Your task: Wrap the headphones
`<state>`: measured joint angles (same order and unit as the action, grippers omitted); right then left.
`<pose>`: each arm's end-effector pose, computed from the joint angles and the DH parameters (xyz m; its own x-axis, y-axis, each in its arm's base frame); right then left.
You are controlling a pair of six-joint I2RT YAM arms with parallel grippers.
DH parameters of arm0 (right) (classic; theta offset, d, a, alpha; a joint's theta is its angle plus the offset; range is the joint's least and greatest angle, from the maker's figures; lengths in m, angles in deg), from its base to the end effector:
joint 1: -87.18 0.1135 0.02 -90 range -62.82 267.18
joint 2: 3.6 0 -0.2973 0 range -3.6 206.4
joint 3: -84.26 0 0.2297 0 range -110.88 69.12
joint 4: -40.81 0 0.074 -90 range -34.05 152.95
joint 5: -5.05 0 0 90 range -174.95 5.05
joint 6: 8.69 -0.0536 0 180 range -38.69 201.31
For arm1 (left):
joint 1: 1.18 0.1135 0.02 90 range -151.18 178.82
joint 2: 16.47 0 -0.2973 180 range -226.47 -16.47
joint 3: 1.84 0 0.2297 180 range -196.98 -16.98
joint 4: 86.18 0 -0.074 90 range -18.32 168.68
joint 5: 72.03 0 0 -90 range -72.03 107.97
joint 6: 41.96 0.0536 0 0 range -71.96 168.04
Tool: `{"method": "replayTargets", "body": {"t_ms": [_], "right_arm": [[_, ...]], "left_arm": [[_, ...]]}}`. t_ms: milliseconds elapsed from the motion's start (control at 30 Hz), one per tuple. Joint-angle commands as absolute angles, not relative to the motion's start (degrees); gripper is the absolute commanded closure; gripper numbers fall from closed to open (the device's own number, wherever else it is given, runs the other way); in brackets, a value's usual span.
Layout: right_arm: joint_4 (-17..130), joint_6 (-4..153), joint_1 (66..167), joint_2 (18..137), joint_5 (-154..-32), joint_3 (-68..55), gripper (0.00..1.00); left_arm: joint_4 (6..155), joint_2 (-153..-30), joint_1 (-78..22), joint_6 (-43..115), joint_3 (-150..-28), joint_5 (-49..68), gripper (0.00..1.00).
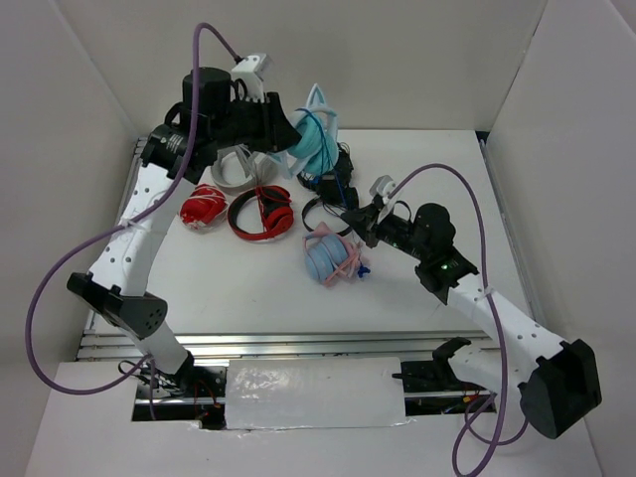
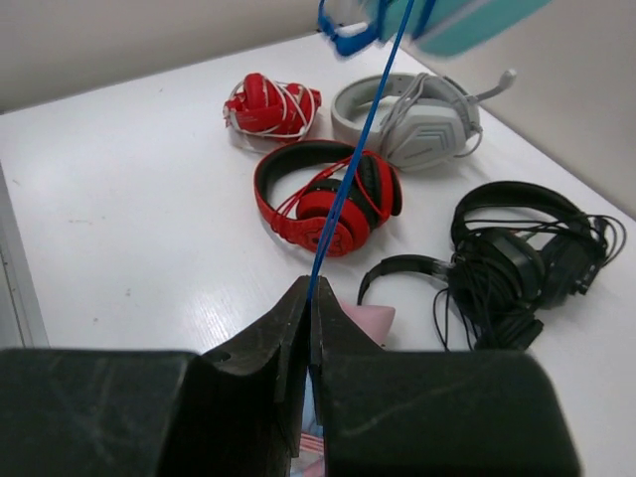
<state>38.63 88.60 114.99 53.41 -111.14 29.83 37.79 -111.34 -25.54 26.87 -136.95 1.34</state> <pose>0.1744 0.1188 0.3517 0.0965 -0.0778 -0.9923 -0.8033 0.5826 -0.1238 0.3045 -0.1547 0.5240 -0.4645 -0.1695 -0.8692 0.5130 0.7486 -0.4201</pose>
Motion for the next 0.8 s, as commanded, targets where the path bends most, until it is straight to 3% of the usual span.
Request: {"method": "replayTargets", "body": {"t_ms": [0,233,500,767], "right_arm": [[32.8,87.3,116.0,56.3,-112.4,30.6,0.91],[24.9,84.4,116.7,62.7,-114.7,31.3,0.9],[18.7,82.4,116.8,73.1,-113.2,27.5,0.88],[8.7,79.1,116.6,83.4,-111.8,23.1,0.85]], "left_arm": [[48.7,-108.7,-23.4,21.2,-140.6,-3.3,1.0],[55.9,-107.3,-22.5,15.6,-137.9,-8.7,1.0],[61.5,-106.8,-21.7,10.2,-138.3,-23.5,1.0],[62.9,-102.3,-22.5,9.4,-136.6,-28.3,1.0]]}}
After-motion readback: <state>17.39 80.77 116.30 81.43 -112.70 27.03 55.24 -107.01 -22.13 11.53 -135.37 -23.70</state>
